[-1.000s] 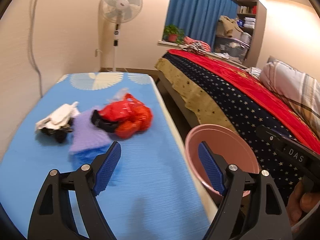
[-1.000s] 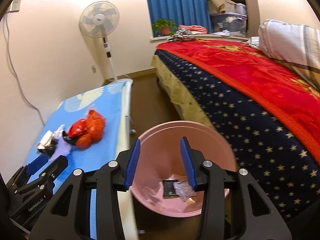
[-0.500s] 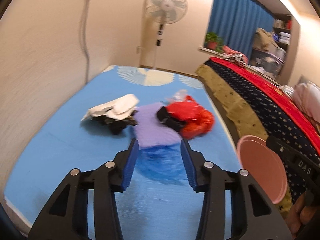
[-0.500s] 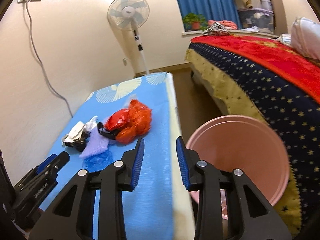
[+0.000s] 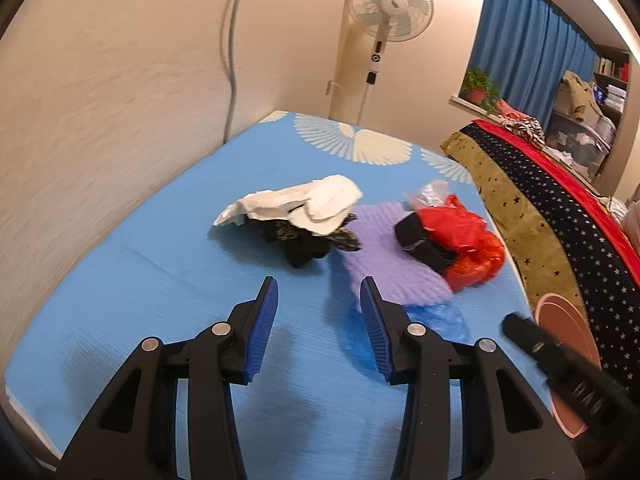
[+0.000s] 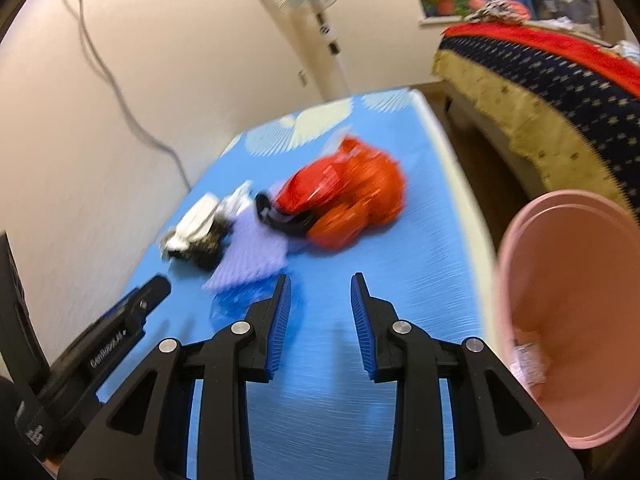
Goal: Collect trash
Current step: 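Grasp the lavender foam net with the left gripper while the right gripper grasps the blue bag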
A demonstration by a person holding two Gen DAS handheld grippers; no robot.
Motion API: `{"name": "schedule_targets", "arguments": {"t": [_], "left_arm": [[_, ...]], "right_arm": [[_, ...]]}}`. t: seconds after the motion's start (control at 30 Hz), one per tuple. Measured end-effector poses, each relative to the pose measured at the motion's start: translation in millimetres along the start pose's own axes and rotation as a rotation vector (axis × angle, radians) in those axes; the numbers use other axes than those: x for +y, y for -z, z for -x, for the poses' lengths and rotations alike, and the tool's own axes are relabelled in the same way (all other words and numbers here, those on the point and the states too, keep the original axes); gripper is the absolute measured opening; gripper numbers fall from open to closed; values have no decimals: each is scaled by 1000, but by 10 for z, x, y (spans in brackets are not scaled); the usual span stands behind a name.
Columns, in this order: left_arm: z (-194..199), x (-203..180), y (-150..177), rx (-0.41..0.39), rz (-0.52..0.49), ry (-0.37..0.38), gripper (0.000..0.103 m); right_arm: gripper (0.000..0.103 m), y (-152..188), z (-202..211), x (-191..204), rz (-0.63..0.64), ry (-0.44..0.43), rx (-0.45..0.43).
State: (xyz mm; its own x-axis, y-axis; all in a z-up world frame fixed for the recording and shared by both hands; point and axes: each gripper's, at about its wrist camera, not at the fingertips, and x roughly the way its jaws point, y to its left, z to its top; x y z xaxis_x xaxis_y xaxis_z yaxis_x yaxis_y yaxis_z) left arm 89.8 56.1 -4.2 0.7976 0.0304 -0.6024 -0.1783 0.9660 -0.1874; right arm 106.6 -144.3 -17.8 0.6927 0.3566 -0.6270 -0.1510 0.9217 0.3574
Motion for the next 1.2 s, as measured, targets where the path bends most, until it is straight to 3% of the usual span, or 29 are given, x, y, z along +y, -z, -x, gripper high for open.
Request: {"name": "schedule_targets", "arguments": {"t": [0.17,0.27,0.4,0.63,0.8,1.0,1.03,1.2], "left_arm": [[-90,68,-40,9,19,1,43],[-176,76,-56,32,40,43,43],[-279,41,-85,48,63,87,43],[-509,-110,-57,108,82,135,47],[-677,-201,-18,180,75,96,55],[-746,-354,34,235,-21,22,55],[-741,-365,42,236,-33,19,54],[-653,-380,58,231,-73,33,16]], "right_arm": [[33,59,-280,91,-9,-54,88],[0,92,-379,152,25,-69,136],[0,55,-291,159,51,-46,112],[0,-43,-99,-122,17,73,64],[0,-72,-36,-279,0,112,53],[0,-72,15,-385,-20,121,46],[0,-71,31,-402,-24,124,43],[0,-84,104,-406,-29,122,28]]}}
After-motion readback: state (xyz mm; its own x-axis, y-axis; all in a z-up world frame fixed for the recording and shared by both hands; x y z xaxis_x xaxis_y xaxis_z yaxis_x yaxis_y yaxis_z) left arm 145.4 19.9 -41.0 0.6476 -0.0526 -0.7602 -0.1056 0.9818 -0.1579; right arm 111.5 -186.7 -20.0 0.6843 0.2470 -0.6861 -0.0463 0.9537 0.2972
